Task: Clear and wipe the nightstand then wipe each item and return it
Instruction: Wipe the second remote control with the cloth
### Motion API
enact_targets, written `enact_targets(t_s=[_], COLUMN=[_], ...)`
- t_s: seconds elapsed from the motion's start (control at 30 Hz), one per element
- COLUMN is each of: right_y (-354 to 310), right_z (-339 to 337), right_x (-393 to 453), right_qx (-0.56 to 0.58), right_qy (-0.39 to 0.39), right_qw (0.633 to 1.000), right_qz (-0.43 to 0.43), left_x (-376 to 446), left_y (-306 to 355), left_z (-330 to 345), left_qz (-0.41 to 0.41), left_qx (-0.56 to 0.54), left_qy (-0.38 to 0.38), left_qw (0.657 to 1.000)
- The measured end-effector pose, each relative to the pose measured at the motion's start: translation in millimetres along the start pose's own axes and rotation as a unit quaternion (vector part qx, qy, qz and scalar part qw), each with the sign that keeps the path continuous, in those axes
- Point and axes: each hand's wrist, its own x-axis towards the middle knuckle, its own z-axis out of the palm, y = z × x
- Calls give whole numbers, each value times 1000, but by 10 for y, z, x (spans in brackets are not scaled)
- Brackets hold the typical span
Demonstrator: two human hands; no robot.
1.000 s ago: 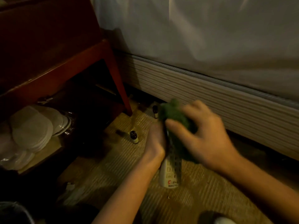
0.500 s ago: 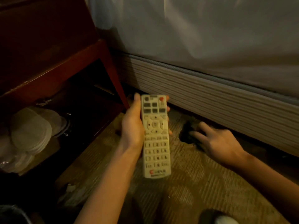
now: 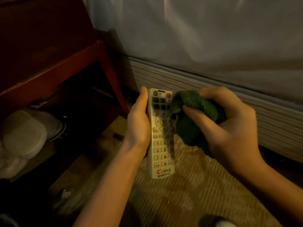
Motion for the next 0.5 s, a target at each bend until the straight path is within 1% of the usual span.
enact_targets(t_s=[0.03, 0.1, 0.17, 0.2, 0.27, 0.33, 0.4, 0.43, 0.47, 0.5], right_y=[-55, -103, -32, 37, 207, 450, 709, 801, 820, 769], right_z=[24, 100, 168, 186, 188, 124, 48, 4, -38, -72], right_x=[-5, -31, -59, -71, -112, -167, -237, -272, -289, -270], right_qx=[-16, -57, -105, -132, -183, -235, -316, -334, -323, -289], right_qy=[-14, -51, -79, -82, -87, -110, -159, -177, -174, -152], right_qw=[999, 991, 979, 971, 956, 946, 924, 919, 927, 943], right_qz=[-31, -107, -158, -180, -213, -197, -146, -113, -80, -57], left_x=[-10, -25, -21, -24, -34, -43, -48, -46, -43, -28], left_y=[-16, -63, -110, -128, -144, -120, -75, -59, -54, -68], left_z=[27, 59, 61, 53, 13, -54, -119, -141, -157, -169], left_qz=[-12, -5, 8, 1, -18, -33, -12, 6, 16, 17], left_qx=[-25, -52, -51, -52, -18, 16, 25, 30, 38, 49], left_qy=[-5, 1, 13, 10, 14, 33, 31, 29, 27, 30], left_qw=[1000, 999, 999, 999, 1000, 999, 999, 999, 999, 998])
